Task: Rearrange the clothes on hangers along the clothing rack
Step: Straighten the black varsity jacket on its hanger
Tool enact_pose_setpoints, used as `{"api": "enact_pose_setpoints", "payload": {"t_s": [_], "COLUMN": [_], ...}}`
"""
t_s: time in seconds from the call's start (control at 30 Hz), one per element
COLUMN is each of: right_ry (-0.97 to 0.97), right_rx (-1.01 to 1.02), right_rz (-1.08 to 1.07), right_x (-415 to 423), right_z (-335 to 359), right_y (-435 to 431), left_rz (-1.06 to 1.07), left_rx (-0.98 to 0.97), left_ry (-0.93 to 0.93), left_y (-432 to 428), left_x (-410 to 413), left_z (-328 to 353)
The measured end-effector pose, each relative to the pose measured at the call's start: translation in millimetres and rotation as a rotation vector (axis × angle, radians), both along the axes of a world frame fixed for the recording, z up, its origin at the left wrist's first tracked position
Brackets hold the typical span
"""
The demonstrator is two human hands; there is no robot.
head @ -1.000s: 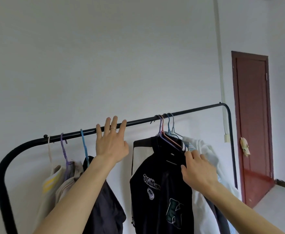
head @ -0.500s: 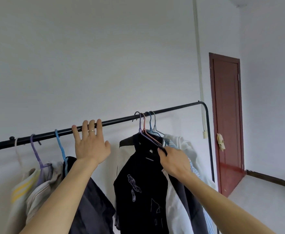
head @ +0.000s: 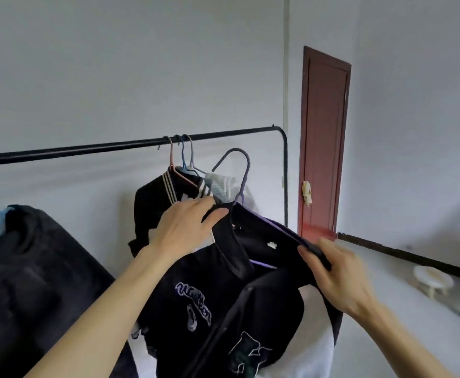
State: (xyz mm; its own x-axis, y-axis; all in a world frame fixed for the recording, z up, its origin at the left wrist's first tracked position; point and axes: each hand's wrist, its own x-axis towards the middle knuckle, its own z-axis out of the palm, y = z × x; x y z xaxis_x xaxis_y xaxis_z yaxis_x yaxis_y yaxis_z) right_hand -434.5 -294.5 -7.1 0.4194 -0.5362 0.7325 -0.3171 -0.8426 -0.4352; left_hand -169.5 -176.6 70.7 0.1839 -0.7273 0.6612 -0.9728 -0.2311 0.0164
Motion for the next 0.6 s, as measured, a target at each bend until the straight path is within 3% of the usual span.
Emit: {"api": "enact_pose_setpoints", "payload": {"t_s": [0.13, 0.3, 0.5, 0.6], "right_ry": [0.129, 0.181, 0.149, 0.154], "right_rx": [0.071, 0.216, 0.206, 0.122], "right_rz": [-0.121, -0.045, -0.131, -0.049], "right_x": [-61.6, -117.6, -115.0, -89.4], "right_z": [-59.6, -113.5, -107.4, -86.3], "right_y": [-6.7, -7.7, -4.4, 9.9], "left_rz": [0.015, -0.063, -0.134, -0.237], "left_rx": [0.094, 0.150, 0.078, 0.068], "left_ry": [0.047, 0.218, 0.344, 0.271], "left_y": [-8.2, -6.2, -7.3, -18.8], "left_x": [-45.0, -82.4, -112.1, -131.9], "left_z": [-65.3, -130.6, -159.6, -157.6]}}
